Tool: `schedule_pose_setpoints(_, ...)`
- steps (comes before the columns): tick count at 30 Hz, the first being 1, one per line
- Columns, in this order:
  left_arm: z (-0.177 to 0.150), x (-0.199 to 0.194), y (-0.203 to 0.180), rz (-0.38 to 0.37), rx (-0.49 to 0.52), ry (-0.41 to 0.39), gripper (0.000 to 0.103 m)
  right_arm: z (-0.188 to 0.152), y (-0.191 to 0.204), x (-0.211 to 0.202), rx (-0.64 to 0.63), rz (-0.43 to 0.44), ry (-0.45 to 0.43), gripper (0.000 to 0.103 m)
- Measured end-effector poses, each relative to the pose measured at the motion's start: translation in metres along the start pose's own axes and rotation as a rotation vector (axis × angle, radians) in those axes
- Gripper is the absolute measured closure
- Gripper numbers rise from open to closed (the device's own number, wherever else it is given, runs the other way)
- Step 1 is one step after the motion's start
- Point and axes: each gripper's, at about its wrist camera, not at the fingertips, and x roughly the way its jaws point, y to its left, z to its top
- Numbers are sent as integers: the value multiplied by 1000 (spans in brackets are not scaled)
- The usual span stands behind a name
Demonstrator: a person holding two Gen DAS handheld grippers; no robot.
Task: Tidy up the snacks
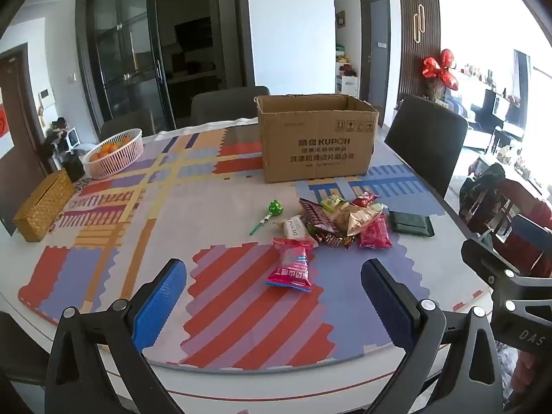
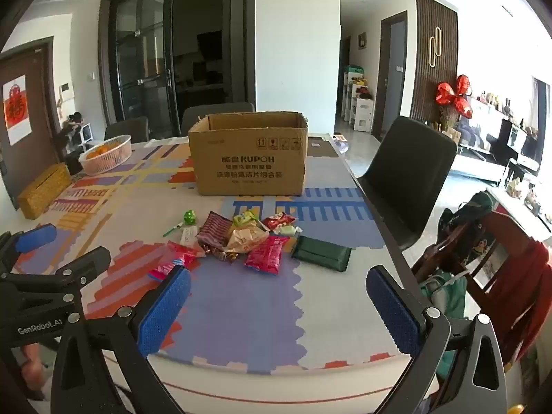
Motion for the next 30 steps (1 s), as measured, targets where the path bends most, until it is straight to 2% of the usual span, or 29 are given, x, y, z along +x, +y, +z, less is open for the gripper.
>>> schedule_pose_setpoints(3, 1, 0, 2, -14, -1, 2, 0, 0, 0, -1, 10, 11, 2, 0)
schedule_pose_setpoints(4, 2, -1, 2, 6, 5, -1, 0, 0, 0, -1, 9, 12, 1, 0)
schedule_pose_setpoints(11, 13, 2, 4, 18, 3, -10, 0, 2, -2, 0, 4, 15, -2, 0)
schedule_pose_setpoints(17, 5, -10, 0, 18, 8, -38, 0, 1, -1, -2, 9, 7, -5, 0)
schedule_pose_setpoints(27, 4, -11, 0, 16, 7, -38, 0, -5, -2, 1, 10, 14, -4, 0)
schedule_pose_setpoints(30, 4, -10, -1, 18, 8, -39, 0, 2, -1, -1, 9, 21, -1, 0)
